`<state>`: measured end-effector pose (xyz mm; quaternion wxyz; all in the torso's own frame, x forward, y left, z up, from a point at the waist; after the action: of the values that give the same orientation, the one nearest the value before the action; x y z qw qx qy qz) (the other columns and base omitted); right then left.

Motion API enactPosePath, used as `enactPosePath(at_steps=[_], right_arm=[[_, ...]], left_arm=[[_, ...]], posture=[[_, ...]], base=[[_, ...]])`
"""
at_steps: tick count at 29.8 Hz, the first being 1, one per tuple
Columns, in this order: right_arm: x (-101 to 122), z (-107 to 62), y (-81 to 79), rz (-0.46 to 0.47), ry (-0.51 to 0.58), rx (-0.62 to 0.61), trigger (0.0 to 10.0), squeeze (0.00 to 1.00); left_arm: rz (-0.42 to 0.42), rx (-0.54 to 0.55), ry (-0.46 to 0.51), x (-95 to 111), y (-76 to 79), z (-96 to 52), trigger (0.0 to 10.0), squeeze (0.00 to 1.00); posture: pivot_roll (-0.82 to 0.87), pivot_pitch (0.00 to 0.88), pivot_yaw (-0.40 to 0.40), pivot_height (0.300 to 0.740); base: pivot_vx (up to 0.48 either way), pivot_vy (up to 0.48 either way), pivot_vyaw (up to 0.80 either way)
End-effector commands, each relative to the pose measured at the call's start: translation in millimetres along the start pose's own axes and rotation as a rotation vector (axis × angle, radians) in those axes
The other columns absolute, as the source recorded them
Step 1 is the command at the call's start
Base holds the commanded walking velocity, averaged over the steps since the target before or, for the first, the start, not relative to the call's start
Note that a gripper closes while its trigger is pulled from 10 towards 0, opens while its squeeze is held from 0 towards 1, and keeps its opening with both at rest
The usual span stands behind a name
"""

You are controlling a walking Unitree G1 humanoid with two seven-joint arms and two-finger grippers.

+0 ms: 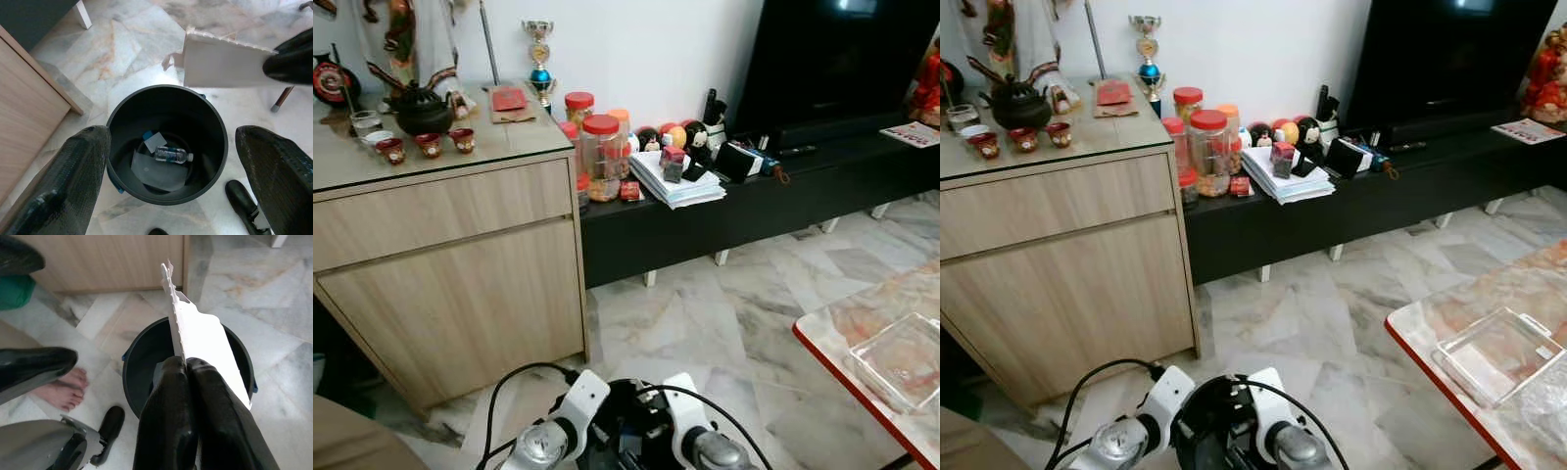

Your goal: Picking trash to rubbish bin

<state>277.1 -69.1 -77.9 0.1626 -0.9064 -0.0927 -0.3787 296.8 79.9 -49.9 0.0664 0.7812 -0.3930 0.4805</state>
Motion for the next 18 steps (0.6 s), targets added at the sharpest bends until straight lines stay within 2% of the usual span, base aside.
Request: enactPosePath(at_steps=[1, 11, 18], right_arm=[[10.6, 2.6, -3.0, -0.034, 0.017, -0.002, 10.0, 0.00], [28.1, 6.9, -7.3, -0.018, 0.059, -0.041, 10.0, 0.00], [31.1, 8.9, -15.1, -0.029, 0.059, -0.028, 10.0, 0.00]], left_arm=[[0.031, -0.012, 0.000, -0.8, -1.0, -1.4, 10.0, 0.00], [-0.021, -0.016, -0.047, -25.8, -4.6, -15.2, 10.0, 0.00], [-0.018, -0.023, -0.051, -31.7, -2.7, -19.4, 10.0, 0.00]], posture=[[0.19, 0.048, -0.047, 0.740], [0.21, 0.062, -0.052, 0.740], [0.23, 0.071, -0.059, 0.740]], base=[[0.000, 0.000, 0.00], [0.000, 0.000, 0.00], [0.000, 0.000, 0.00]])
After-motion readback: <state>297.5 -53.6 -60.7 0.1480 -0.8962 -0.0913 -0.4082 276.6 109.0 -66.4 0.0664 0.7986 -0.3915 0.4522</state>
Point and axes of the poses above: a point about 5 cm out from each wrist's last joint towards the gripper, its own z axis pointing out of the wrist towards the gripper, its own x axis along the axis of the wrist's last joint, y = z × x, the point moved 5 cm from there along z, pointing out of the wrist towards the gripper, and after that the axes turned 12 degrees about z, right-handed, at the moved point
